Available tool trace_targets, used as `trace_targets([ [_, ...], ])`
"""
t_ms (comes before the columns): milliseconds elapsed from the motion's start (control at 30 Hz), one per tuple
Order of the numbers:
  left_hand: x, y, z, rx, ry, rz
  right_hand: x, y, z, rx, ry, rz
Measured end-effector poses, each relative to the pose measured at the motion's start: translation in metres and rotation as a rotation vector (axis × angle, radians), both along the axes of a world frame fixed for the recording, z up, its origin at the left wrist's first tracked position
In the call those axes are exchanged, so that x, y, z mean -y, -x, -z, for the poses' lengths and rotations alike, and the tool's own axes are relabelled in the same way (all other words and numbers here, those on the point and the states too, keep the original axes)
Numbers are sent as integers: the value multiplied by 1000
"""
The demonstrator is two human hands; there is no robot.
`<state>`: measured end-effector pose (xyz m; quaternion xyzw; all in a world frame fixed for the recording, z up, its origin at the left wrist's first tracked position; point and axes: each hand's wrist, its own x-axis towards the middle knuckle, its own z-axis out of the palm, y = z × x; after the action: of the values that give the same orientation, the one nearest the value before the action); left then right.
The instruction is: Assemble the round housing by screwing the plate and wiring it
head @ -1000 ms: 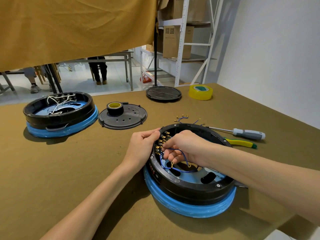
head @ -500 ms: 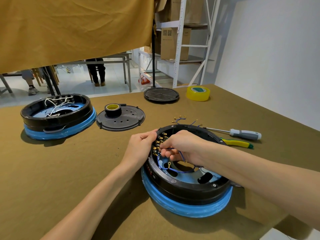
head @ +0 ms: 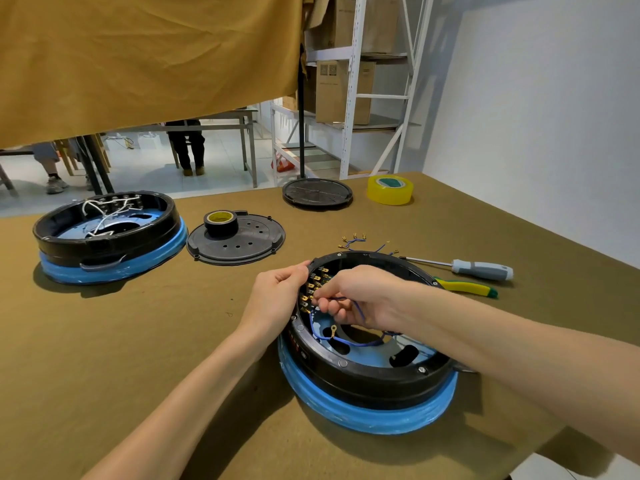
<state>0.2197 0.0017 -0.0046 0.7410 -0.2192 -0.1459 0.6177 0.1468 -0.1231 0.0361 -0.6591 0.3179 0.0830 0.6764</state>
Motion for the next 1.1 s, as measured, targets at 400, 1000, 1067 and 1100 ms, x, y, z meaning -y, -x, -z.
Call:
trace_targets([
  [400, 0, 0, -1, 22, -13, 13, 0, -3, 1, 0, 34, 29],
  [1000, 1, 0, 0, 4, 4, 0, -4, 3, 10, 42, -63, 50],
  [1067, 1, 0, -1, -5, 16, -14, 1, 4, 11, 60, -45, 22],
  [1100, 1, 1, -1, -13, 24, -21, 3, 5, 11, 74, -30, 19],
])
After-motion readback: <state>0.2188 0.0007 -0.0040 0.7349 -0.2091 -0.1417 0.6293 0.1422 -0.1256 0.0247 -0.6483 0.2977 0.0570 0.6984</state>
